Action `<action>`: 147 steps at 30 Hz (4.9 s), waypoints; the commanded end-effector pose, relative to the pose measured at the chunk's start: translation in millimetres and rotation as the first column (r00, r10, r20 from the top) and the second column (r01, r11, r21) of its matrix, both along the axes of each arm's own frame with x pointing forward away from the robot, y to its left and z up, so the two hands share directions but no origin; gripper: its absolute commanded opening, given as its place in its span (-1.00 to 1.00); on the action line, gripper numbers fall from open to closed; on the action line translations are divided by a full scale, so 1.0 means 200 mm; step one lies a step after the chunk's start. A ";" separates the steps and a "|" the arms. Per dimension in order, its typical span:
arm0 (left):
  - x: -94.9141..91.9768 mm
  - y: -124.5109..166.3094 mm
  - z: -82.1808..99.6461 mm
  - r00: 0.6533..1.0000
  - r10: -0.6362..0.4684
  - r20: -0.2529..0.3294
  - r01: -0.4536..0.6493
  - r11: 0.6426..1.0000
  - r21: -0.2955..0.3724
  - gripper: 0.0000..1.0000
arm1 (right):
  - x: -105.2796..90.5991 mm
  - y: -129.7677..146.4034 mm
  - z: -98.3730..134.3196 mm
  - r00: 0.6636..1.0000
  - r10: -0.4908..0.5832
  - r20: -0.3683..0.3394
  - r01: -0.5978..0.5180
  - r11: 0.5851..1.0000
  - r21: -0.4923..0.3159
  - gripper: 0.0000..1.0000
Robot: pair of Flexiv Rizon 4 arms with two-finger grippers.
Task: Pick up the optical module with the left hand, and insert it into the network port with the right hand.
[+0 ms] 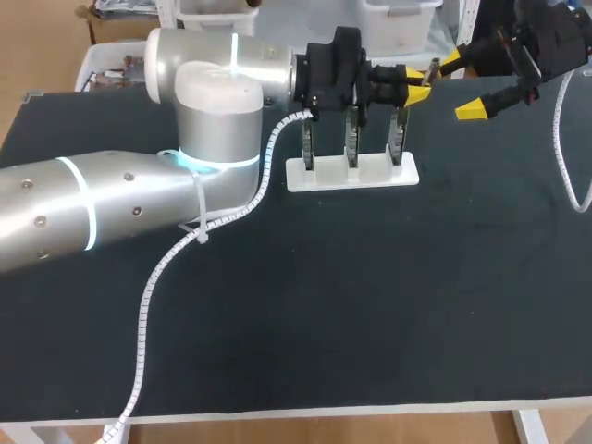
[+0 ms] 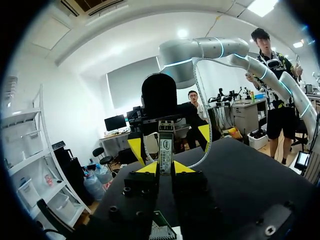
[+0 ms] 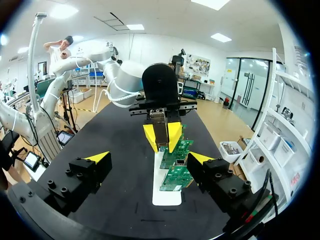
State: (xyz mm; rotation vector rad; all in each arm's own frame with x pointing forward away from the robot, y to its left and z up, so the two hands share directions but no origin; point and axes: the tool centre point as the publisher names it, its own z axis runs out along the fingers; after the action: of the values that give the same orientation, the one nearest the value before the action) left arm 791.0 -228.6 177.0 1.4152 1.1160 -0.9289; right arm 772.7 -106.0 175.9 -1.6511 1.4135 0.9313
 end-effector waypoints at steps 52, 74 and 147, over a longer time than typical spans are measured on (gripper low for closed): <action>0.02 -0.03 -0.01 1.000 -0.014 -0.008 0.014 1.000 -0.002 -1.00 | 0.00 0.00 0.00 1.000 -0.001 0.001 0.001 1.000 0.000 1.00; 0.02 -0.03 -0.01 1.000 -0.014 -0.008 0.014 1.000 -0.002 -1.00 | 0.00 0.11 0.21 0.990 0.067 0.128 -0.074 0.996 0.057 1.00; 0.02 -0.03 -0.01 1.000 -0.014 -0.008 0.014 1.000 -0.002 -1.00 | 0.06 0.18 0.19 0.987 0.064 0.144 -0.082 0.989 0.119 1.00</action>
State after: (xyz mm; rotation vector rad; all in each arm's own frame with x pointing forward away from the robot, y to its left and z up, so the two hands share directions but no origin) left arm 792.9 -234.3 175.3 1.4188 1.1138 -0.9447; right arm 784.2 -71.0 214.4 -1.6503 1.1847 0.9067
